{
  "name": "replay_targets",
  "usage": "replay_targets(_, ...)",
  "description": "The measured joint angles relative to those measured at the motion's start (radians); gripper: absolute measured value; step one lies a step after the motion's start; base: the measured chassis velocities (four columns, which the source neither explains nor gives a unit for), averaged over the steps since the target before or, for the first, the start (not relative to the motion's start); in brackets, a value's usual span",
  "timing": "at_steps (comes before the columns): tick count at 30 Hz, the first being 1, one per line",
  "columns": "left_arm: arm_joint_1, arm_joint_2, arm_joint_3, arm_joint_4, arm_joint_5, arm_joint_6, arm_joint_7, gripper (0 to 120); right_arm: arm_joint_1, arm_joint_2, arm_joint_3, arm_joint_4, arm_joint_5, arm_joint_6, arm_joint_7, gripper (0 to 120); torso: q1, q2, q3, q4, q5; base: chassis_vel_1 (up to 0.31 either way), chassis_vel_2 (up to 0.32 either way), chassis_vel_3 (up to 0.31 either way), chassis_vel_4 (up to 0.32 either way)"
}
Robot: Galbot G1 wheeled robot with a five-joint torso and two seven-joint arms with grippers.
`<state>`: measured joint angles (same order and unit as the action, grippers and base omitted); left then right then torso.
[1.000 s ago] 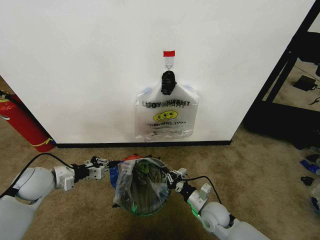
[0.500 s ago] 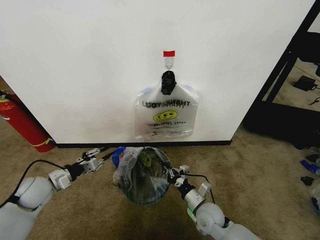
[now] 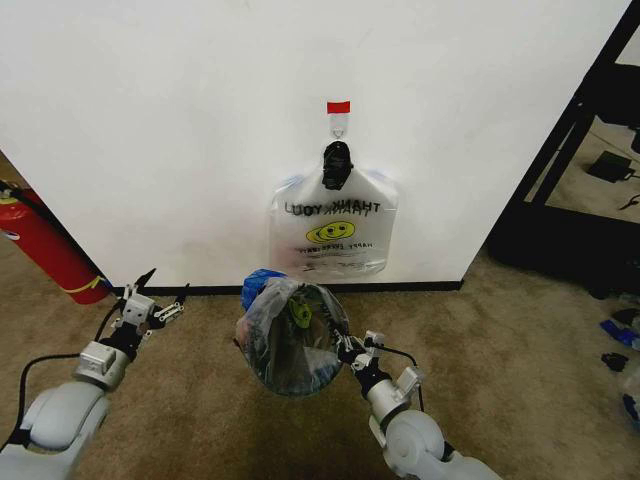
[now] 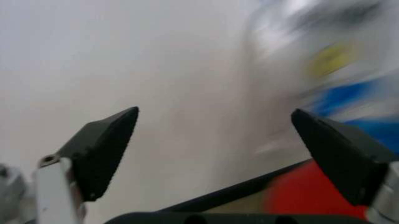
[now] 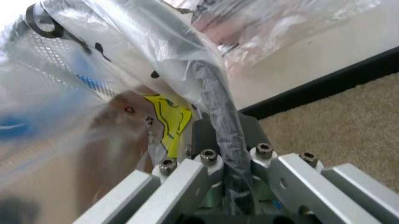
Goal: Pick up the garbage bag from the wall and place it over the trash bin.
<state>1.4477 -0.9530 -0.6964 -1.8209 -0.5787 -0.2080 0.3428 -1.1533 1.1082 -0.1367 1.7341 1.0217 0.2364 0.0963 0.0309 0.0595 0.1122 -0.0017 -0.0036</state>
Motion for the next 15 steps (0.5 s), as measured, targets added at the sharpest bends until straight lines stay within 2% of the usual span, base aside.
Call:
replay_targets(1, 0.0, 0.0, 0.0, 0.0, 0.0, 0.0, 0.0, 98, 0.0, 0.0, 0.0, 0.0, 0.0, 0.0, 0.0, 0, 0.0, 0.0, 0.0, 0.0, 0.0, 0.0, 0.0, 0.0, 0.0)
replay_targets(2, 0.009, -0.026, 0.006, 0.004, 0.019, -0.038, 0.043, 100, -0.003, 0.008, 0.002, 0.01, 0.001, -0.004, 0.04, 0, 0.0, 0.0, 0.0, 0.0001, 0.0004, 0.0, 0.0, 0.0, 0.0)
replay_targets(3, 0.014, -0.046, 0.017, 0.004, 0.066, -0.052, 0.026, 100, -0.007, 0.011, 0.002, 0.018, 0.003, -0.01, 0.063, 0, 0.0, 0.0, 0.0, 0.0003, 0.0003, 0.0, 0.0, 0.0, 0.0)
replay_targets(5, 0.027, -0.078, 0.04, -0.021, 0.12, -0.037, -0.049, 100, -0.018, 0.013, -0.001, 0.039, 0.006, -0.023, 0.096, 0, 0.0, 0.0, 0.0, 0.0, -0.0007, 0.0, 0.0, 0.0, 0.0)
replay_targets(8, 0.042, -0.1, 0.047, -0.062, 0.11, -0.002, -0.078, 100, -0.025, 0.011, -0.002, 0.053, 0.005, -0.027, 0.102, 0, 0.0, 0.0, 0.0, 0.0, 0.0004, 0.0, 0.0, 0.0, 0.0)
replay_targets(10, 0.055, -0.119, 0.041, -0.094, 0.025, 0.014, -0.012, 100, -0.028, 0.006, -0.002, 0.063, 0.003, -0.029, 0.107, 0, 0.0, 0.0, 0.0, 0.0001, 0.0, 0.0, 0.0, 0.0, 0.0)
replay_targets(13, 0.06, -0.137, 0.013, -0.11, -0.162, 0.024, 0.117, 100, -0.028, -0.003, 0.003, 0.064, -0.003, -0.029, 0.113, 0, 0.0, 0.0, 0.0, 0.0, 0.0003, 0.0, 0.0, 0.0, 0.0)
replay_targets(15, 0.06, -0.141, 0.006, -0.11, -0.188, 0.029, 0.133, 100, -0.028, -0.004, 0.005, 0.064, -0.004, -0.029, 0.113, 0, 0.0, 0.0, 0.0, 0.0, 0.0003, 0.0, 0.0, 0.0, 0.0)
